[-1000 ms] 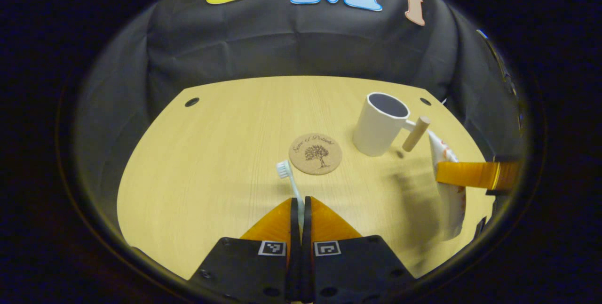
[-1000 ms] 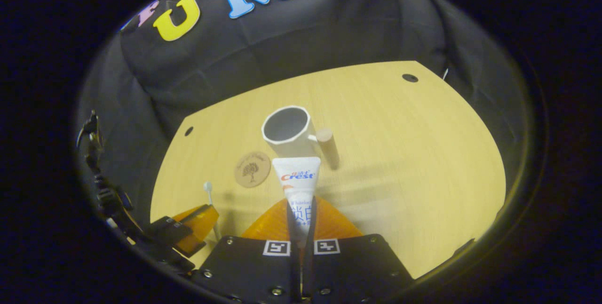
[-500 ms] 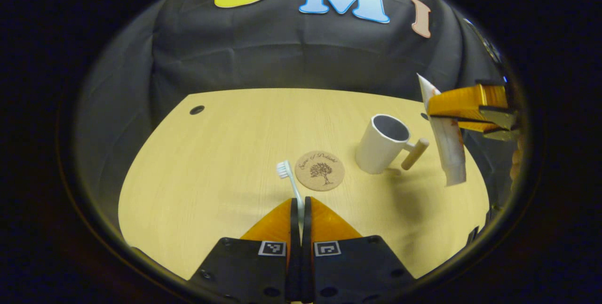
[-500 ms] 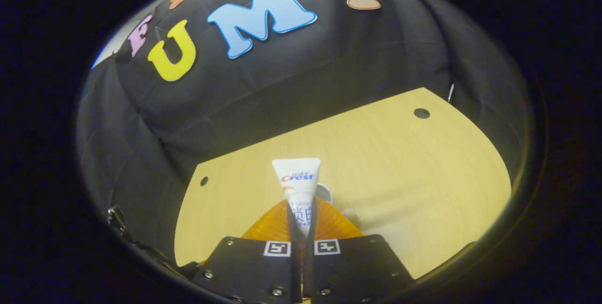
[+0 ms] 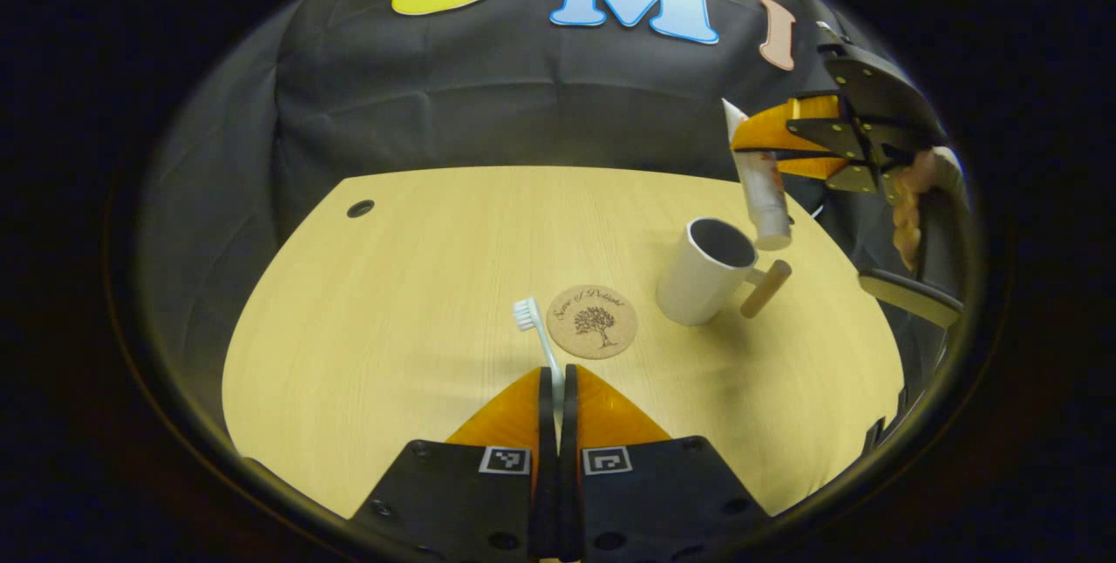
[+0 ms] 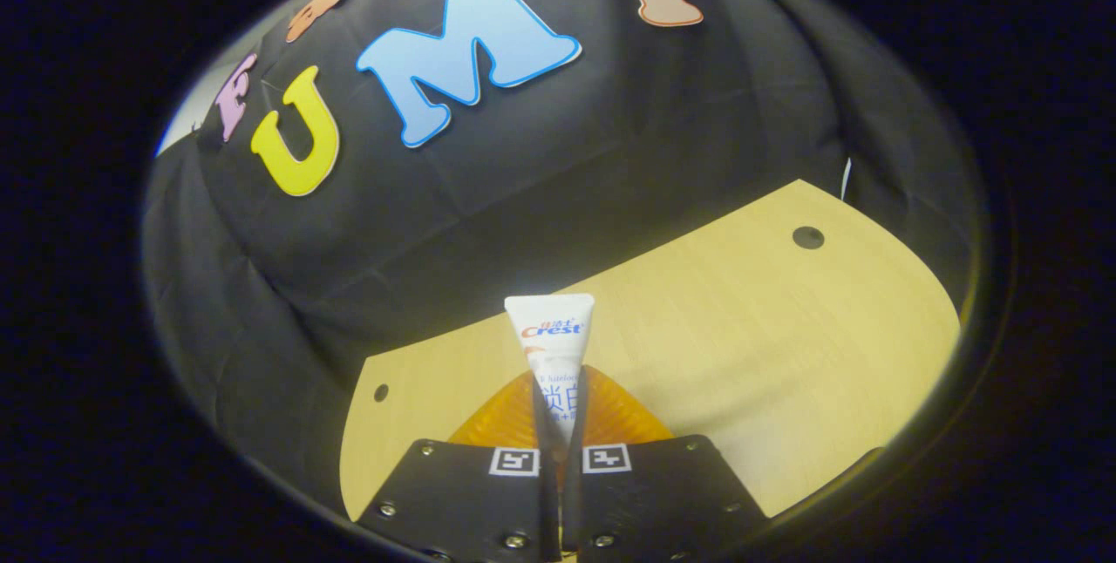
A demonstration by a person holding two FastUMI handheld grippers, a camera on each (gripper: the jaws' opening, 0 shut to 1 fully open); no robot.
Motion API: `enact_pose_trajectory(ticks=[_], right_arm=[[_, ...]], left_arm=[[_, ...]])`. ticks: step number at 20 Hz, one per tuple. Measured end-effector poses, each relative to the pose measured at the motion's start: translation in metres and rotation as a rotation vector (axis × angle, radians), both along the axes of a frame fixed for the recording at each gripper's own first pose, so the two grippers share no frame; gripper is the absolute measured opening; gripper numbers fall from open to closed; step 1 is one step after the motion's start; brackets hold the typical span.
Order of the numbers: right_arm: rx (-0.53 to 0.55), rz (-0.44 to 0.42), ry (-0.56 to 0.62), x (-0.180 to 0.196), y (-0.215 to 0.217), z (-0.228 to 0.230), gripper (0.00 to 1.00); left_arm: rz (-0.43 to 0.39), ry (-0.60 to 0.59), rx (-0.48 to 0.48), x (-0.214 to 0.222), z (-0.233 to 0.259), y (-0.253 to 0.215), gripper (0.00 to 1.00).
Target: Put the toothbrush and toothpaste on the desktop into the cup, then pick up the cup and place it on the coaster on the desktop.
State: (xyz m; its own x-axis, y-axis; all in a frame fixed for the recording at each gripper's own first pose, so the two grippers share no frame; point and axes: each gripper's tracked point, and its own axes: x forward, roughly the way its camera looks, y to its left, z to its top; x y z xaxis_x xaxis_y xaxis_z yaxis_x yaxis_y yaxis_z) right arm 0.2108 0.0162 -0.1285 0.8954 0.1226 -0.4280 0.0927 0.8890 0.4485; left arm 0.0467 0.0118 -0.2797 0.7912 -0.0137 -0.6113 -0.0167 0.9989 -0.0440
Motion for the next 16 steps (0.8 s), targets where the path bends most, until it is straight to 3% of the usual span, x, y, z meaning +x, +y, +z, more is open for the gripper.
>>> enact_pose_trajectory(ticks=[7, 16], right_arm=[[-0.075, -0.01, -0.013, 0.033, 0.001, -0.034, 0.04], [-0.188, -0.072, -0.129, 0.024, 0.002, -0.04, 0.04]], left_arm=[[0.01, 0.018, -0.015, -0.002, -0.001, 0.007, 0.08], [0.032, 0.034, -0.024, -0.006, -0.002, 0.015, 0.08]])
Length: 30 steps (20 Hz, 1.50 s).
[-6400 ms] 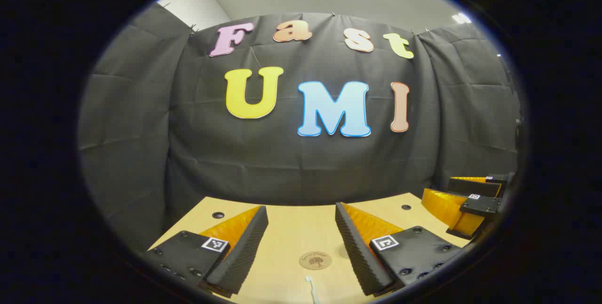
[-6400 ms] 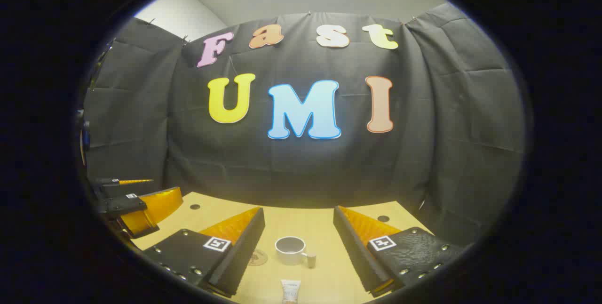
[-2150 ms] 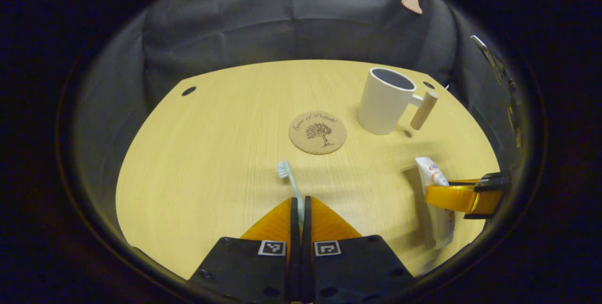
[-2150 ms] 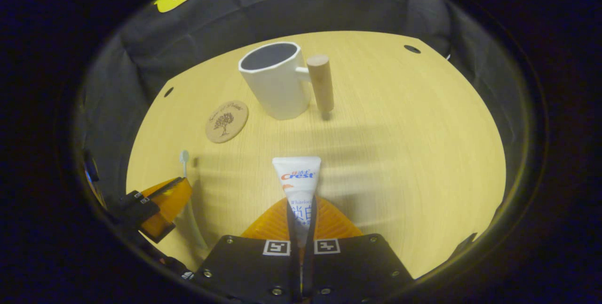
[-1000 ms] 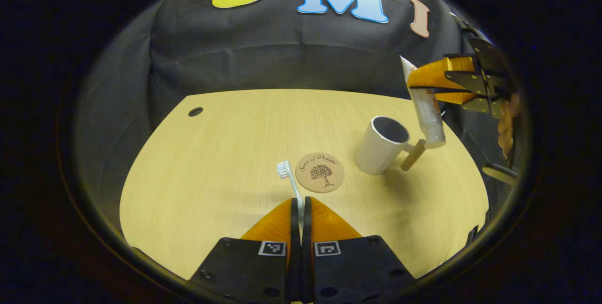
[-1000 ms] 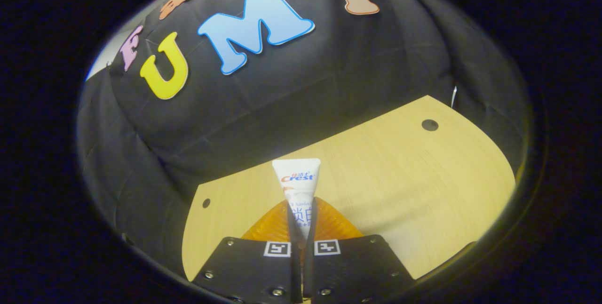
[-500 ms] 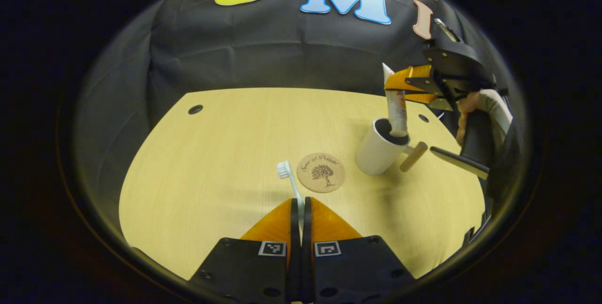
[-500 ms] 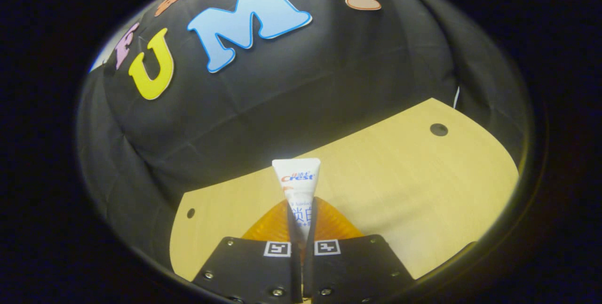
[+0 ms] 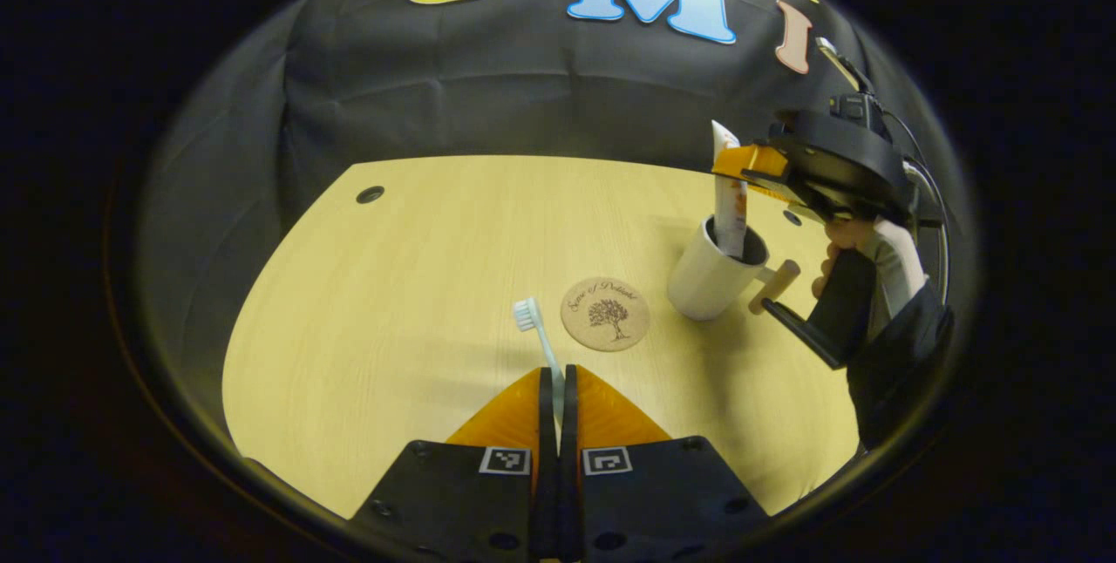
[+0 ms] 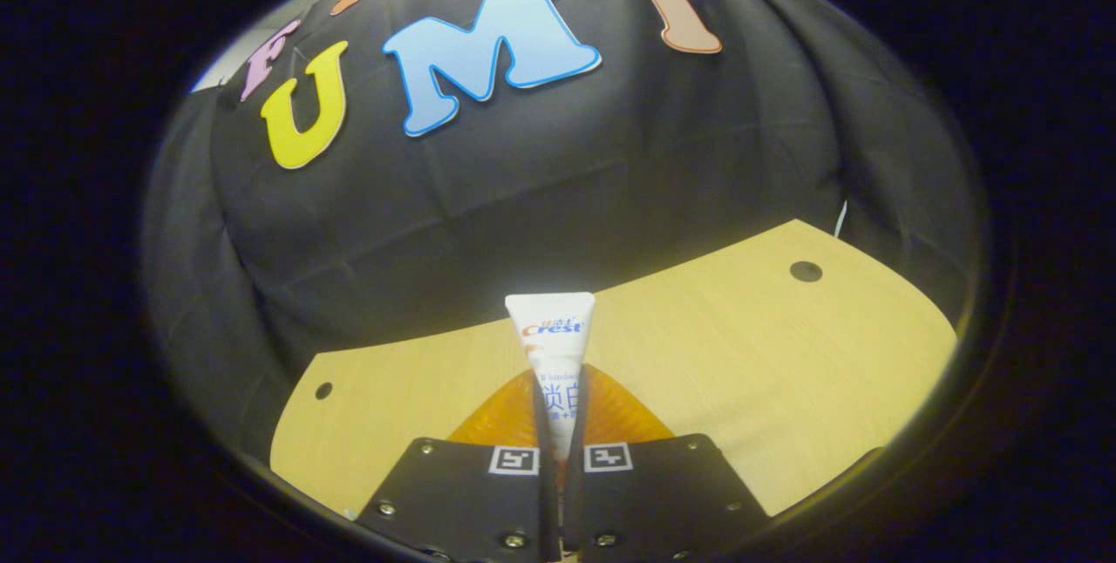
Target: Put the toothbrush and toothpaste on the desktop into the cup, then pick up the cup and place it on the coaster on the desktop.
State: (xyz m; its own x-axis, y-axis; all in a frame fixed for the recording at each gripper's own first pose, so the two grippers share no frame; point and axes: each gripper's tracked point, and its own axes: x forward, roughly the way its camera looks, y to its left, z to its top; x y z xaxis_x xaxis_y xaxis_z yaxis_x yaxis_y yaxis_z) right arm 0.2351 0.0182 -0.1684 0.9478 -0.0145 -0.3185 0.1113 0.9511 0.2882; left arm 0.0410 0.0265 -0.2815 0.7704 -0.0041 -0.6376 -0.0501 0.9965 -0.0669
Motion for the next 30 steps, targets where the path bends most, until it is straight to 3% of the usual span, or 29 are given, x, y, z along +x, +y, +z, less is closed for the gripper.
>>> enact_pose_trajectory(ticks=[4, 8, 12, 13, 14, 17, 18, 24, 30], right_arm=[[-0.046, 0.013, 0.001, -0.012, 0.005, -0.006, 0.08], [-0.078, 0.044, 0.005, -0.027, 0.012, -0.007, 0.21], [-0.103, 0.065, 0.033, -0.044, 0.017, -0.016, 0.24], [-0.094, 0.078, 0.036, -0.047, 0.021, -0.017, 0.27], [-0.102, 0.084, 0.048, -0.052, 0.022, -0.02, 0.39], [-0.132, 0.087, 0.04, -0.062, 0.02, -0.014, 0.41], [-0.133, 0.092, 0.029, -0.066, 0.02, -0.008, 0.47], [-0.085, 0.053, -0.068, -0.091, 0.001, 0.043, 0.46], [-0.1, -0.019, -0.037, -0.119, -0.046, 0.047, 0.46]], left_arm=[[0.005, -0.013, 0.003, 0.002, 0.004, 0.0, 0.08], [0.003, -0.029, 0.006, 0.005, 0.008, -0.003, 0.08], [0.002, -0.046, 0.004, 0.009, 0.016, -0.008, 0.07], [0.0, -0.052, 0.004, 0.011, 0.019, -0.008, 0.08], [-0.002, -0.058, 0.005, 0.012, 0.022, -0.009, 0.07], [-0.011, -0.079, 0.01, 0.01, 0.027, -0.011, 0.08], [-0.014, -0.088, 0.014, 0.008, 0.028, -0.012, 0.08], [-0.06, -0.186, 0.053, 0.015, 0.056, -0.023, 0.07], [-0.171, -0.33, 0.14, 0.038, 0.1, -0.056, 0.07]])
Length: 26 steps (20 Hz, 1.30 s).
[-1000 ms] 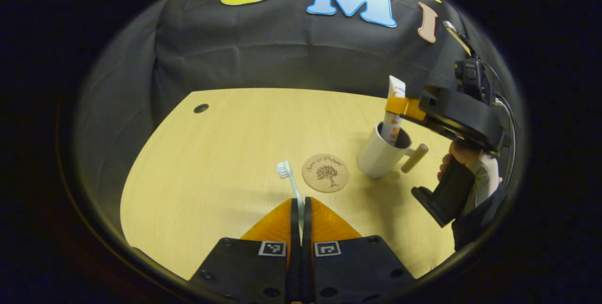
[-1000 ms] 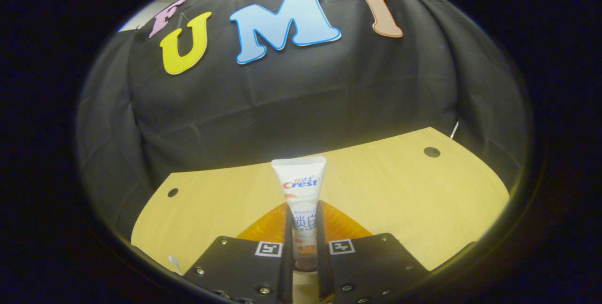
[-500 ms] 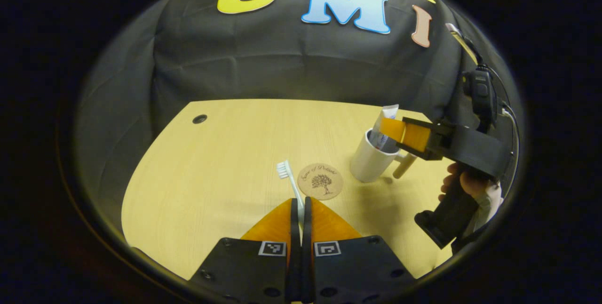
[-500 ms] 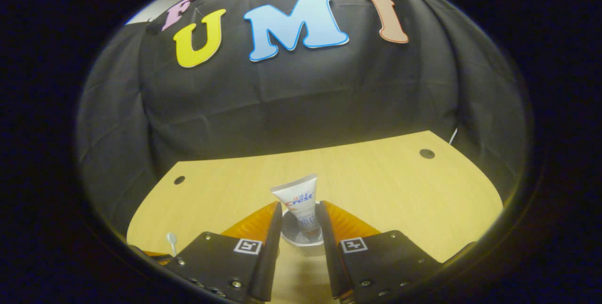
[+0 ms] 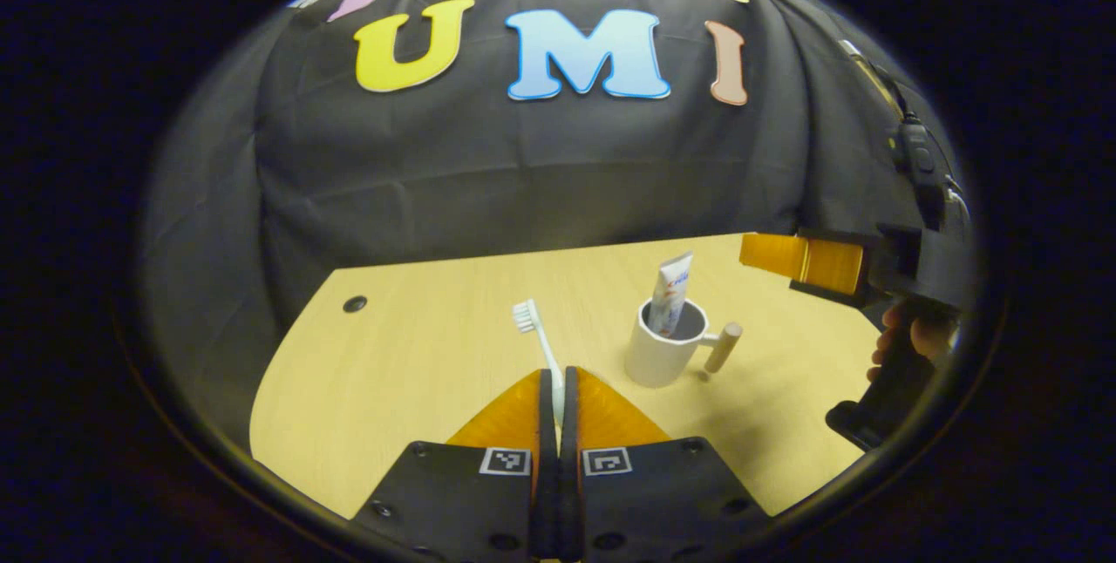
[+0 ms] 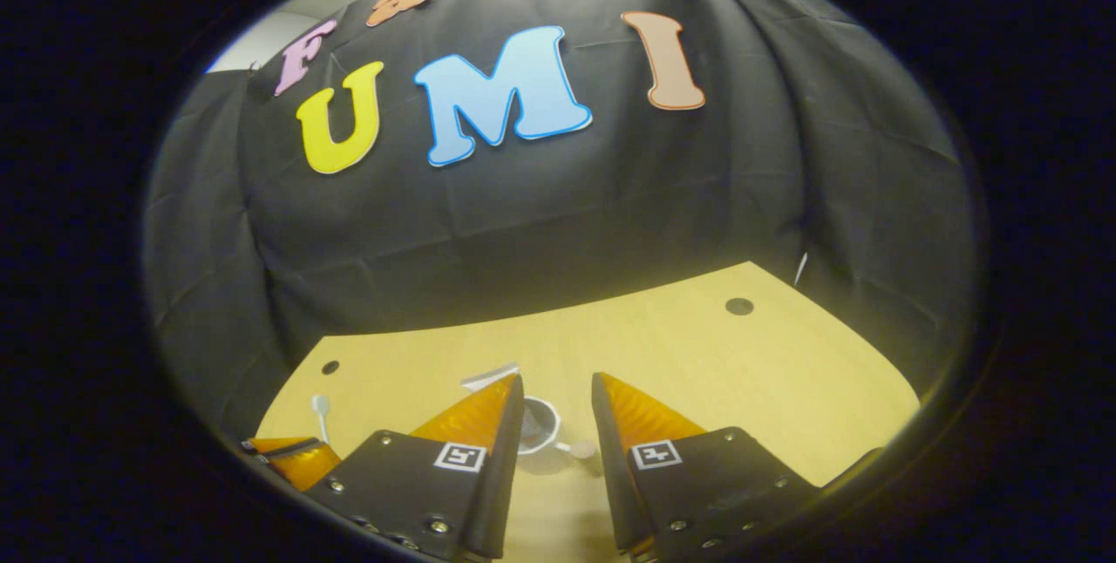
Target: Put the toothbrush and toothpaste on the desktop into the cup, then pick up the cup and place it on the coaster on the desktop.
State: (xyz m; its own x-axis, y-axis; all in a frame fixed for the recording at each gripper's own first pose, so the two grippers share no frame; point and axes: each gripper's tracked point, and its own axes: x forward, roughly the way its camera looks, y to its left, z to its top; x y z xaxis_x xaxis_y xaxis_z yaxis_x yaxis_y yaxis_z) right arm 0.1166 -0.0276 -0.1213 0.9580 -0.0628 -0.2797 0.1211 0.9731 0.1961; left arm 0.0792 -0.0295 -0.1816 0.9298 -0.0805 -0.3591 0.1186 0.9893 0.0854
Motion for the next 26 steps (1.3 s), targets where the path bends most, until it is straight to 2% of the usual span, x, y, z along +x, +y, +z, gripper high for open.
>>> enact_pose_trajectory(ticks=[7, 13, 19, 26], right_arm=[[-0.061, -0.077, 0.065, -0.039, -0.045, -0.01, 0.46], [-0.052, -0.158, 0.106, -0.065, -0.076, -0.022, 0.46], [-0.033, -0.21, 0.187, -0.089, -0.094, -0.055, 0.46], [-0.024, -0.214, 0.268, -0.102, -0.098, -0.078, 0.46]], left_arm=[[-0.157, -0.196, 0.069, 0.03, 0.053, -0.077, 0.08], [-0.256, -0.324, 0.098, 0.054, 0.07, -0.126, 0.07], [-0.311, -0.434, 0.15, 0.082, 0.076, -0.157, 0.07], [-0.319, -0.555, 0.259, 0.105, 0.065, -0.182, 0.07]])
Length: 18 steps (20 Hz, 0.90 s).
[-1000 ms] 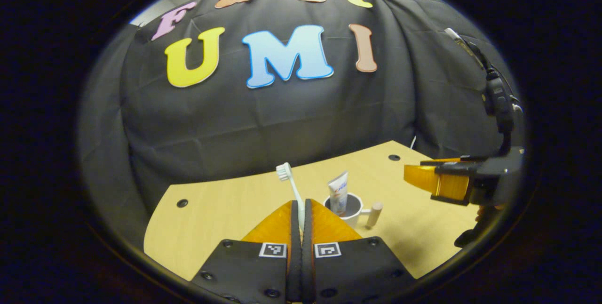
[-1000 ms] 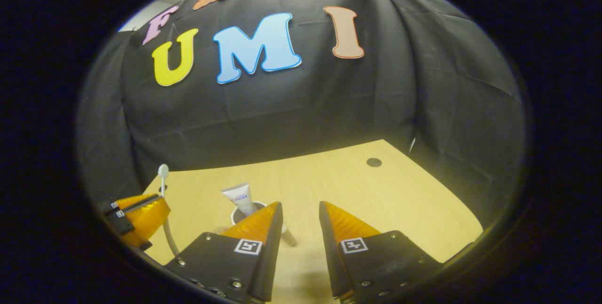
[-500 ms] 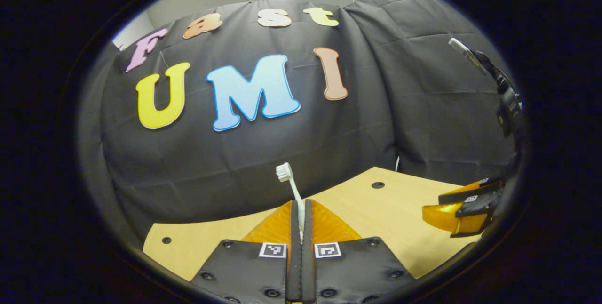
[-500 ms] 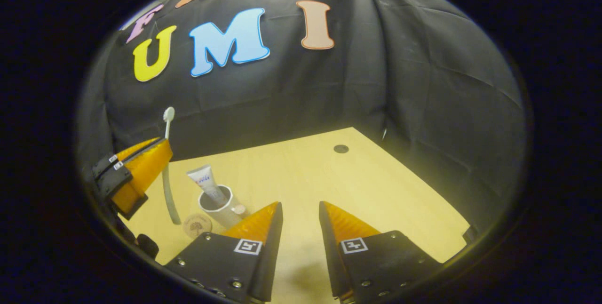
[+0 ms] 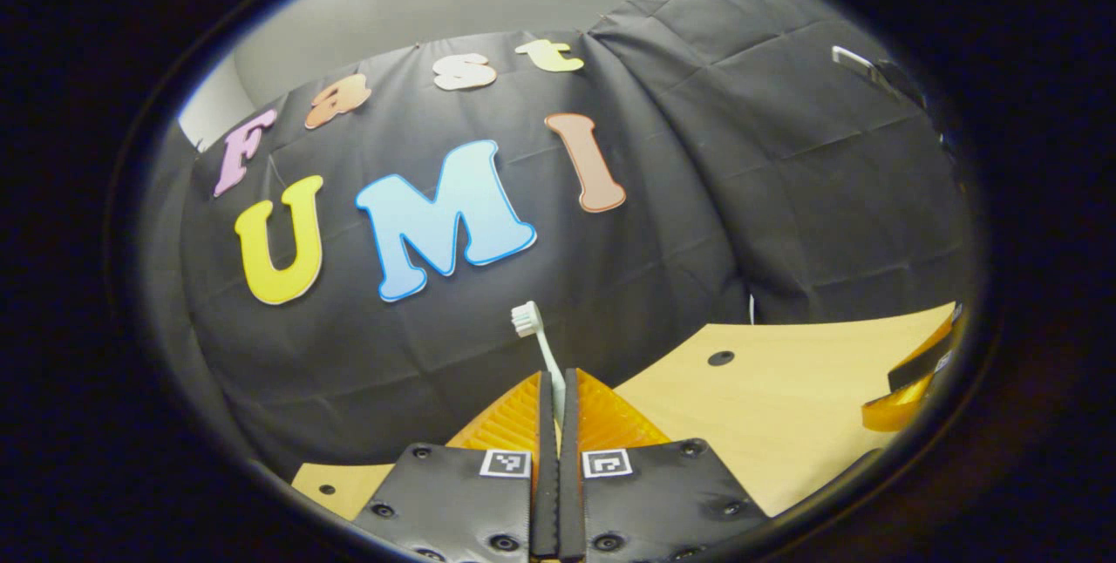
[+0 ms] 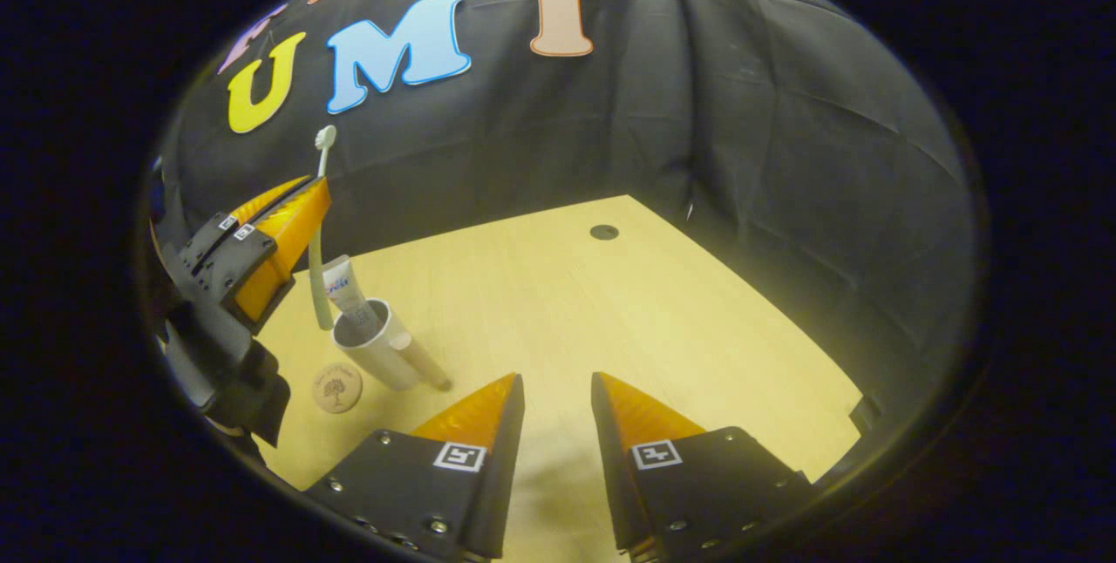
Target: Put the toothbrush and toothpaste on the desktop into the cup, then pick up the cup and place it on the coaster on the desktop.
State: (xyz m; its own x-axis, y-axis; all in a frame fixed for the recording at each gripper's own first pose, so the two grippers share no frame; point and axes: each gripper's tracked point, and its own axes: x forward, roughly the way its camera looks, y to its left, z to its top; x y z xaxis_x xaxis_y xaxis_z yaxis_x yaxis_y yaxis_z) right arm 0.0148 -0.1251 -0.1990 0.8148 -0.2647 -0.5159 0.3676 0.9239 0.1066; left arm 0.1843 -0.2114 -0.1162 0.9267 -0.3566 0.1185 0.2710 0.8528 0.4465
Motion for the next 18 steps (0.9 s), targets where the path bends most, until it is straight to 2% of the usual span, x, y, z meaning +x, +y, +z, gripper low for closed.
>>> enact_pose_trajectory(ticks=[10, 18], right_arm=[[0.028, 0.0, 0.073, -0.005, 0.003, -0.02, 0.46], [0.006, 0.009, 0.098, 0.001, 0.0, -0.024, 0.46]], left_arm=[[0.046, -0.047, 0.043, 0.028, -0.027, 0.005, 0.07], [0.07, 0.016, -0.017, 0.041, -0.06, 0.012, 0.07]])
